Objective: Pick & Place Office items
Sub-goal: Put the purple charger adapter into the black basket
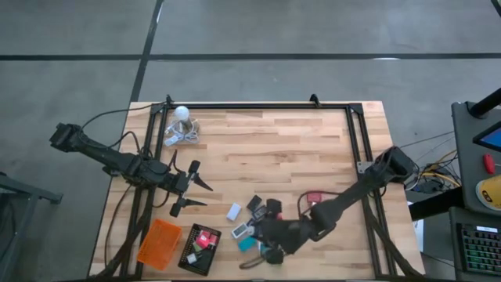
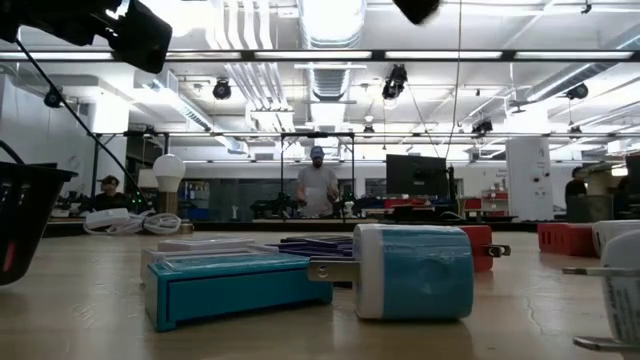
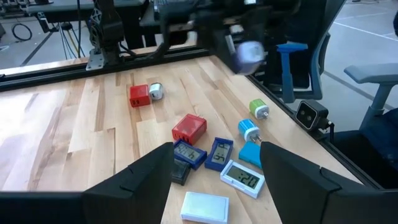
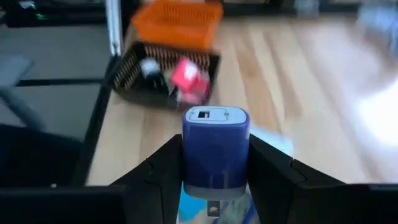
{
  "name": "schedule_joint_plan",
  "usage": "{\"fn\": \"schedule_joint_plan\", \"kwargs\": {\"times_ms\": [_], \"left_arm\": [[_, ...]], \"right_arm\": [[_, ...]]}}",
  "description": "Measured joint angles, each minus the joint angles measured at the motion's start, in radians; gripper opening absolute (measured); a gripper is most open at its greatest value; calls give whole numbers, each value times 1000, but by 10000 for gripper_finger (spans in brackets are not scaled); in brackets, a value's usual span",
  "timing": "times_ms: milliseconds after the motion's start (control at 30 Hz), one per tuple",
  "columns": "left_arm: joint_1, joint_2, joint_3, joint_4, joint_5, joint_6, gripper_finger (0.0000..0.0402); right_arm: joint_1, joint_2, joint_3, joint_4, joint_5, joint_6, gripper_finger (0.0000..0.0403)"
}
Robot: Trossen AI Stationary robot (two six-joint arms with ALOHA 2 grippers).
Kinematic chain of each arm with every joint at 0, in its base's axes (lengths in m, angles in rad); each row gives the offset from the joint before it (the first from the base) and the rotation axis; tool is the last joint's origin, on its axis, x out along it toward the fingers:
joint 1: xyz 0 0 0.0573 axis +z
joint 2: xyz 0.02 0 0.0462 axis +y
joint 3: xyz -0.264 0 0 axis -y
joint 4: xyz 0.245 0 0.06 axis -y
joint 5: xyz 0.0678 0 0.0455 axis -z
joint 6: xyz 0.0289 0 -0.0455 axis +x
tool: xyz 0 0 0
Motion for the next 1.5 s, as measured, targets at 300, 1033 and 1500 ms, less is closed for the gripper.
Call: {"fn": "schedule_joint_plan", "kwargs": {"times_ms": [300, 1033, 1500], "left_arm": [[1, 0, -2, 1, 0, 0, 243], [5, 0, -2, -14, -22, 3, 243], [7, -1, -2, -15, -22, 1, 243]], "right_arm": [[-57, 102, -221, 649, 110, -273, 143], [-224, 550, 94, 1007, -448, -322, 144], [-243, 609, 203, 916, -572, -280, 144]]}}
